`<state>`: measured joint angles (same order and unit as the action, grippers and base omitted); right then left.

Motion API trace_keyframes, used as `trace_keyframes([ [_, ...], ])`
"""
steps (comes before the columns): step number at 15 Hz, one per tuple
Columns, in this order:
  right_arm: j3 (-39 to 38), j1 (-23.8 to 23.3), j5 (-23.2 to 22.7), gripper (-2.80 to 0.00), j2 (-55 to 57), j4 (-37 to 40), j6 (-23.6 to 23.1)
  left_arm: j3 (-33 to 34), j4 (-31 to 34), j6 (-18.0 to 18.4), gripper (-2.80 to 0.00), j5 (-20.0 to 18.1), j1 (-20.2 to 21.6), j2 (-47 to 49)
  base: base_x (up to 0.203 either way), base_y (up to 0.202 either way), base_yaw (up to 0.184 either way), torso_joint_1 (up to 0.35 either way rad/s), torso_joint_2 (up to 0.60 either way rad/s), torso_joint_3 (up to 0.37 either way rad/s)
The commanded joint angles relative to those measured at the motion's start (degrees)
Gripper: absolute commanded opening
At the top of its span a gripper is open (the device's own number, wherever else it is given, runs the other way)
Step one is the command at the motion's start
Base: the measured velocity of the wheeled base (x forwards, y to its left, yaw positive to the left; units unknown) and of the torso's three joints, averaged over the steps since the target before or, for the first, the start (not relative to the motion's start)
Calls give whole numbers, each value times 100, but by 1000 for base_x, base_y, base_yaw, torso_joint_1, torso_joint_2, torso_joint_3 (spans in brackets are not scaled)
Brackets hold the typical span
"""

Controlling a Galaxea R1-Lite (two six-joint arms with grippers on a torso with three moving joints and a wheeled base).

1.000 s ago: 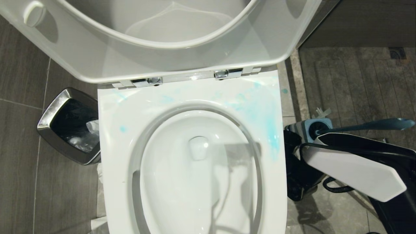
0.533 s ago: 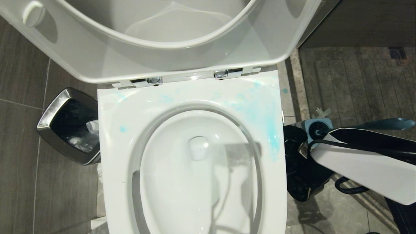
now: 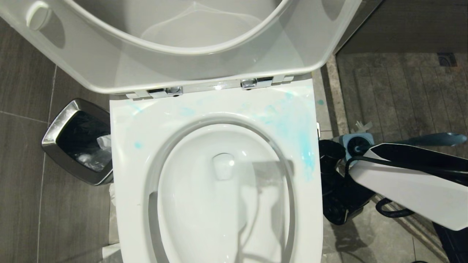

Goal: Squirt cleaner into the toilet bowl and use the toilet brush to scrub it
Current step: Pour in the cleaning agent

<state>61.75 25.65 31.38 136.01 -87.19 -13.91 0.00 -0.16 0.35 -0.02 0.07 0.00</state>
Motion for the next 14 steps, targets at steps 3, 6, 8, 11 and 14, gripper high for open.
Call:
trace_keyframes([
  [3,359,-42,69,0,190,-48,-147,0,-2,0,-280,2,1,0,0,0,0,0,0,0],
  [6,924,-141,79,0,426,-48,-199,0,-2,0,-280,2,1,0,0,0,0,0,0,0],
  [8,1458,-202,111,0,668,-48,-208,0,-2,0,-280,2,1,0,0,0,0,0,0,0],
  [11,2199,-246,192,0,986,-48,-235,0,-2,0,-280,2,1,0,0,0,0,0,0,0],
  [14,3108,-235,209,0,1390,-48,-240,0,6,0,-280,2,1,0,0,0,0,0,0,0],
])
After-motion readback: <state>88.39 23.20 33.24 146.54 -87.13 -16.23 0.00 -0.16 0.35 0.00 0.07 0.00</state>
